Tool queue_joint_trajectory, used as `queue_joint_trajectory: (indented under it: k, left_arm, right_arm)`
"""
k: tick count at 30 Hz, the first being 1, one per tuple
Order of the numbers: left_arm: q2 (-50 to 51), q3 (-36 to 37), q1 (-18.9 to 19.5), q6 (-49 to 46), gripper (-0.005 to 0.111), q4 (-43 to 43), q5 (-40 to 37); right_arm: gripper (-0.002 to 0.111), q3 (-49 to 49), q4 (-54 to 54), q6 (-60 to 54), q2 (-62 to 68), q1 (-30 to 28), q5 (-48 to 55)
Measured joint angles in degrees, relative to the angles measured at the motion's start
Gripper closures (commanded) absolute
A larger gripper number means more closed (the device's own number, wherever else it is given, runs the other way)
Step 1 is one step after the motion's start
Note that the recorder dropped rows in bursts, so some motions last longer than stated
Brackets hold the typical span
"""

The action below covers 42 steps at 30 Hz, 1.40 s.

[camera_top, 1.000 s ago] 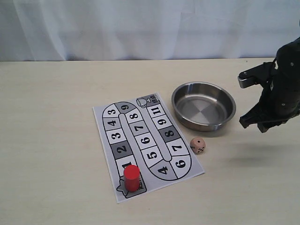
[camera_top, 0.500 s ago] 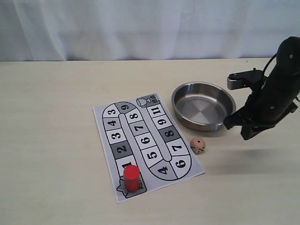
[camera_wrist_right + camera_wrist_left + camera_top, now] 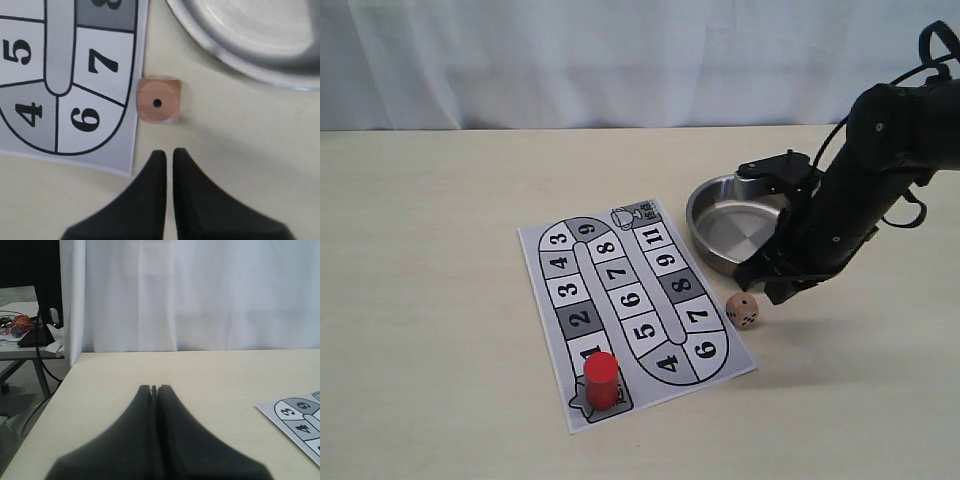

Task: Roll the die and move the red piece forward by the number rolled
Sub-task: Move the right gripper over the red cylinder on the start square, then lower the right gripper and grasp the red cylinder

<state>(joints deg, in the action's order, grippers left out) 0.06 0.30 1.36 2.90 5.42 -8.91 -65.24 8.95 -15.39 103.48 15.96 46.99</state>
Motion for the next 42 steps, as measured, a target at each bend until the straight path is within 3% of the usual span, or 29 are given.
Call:
queue_joint_trajectory:
  k: [32, 42]
  left_arm:
    - [0.0, 0.0, 0.0, 0.0, 0.107, 0.0, 0.0]
    - [0.0, 0.0, 0.0, 0.0, 0.107, 0.0, 0.0]
  right_arm:
    - [0.104, 0.0, -0.46, 0.0, 7.75, 1.44, -0.1]
    - [0.104, -1.49, -7.91, 1.76, 7.13, 1.44, 7.93]
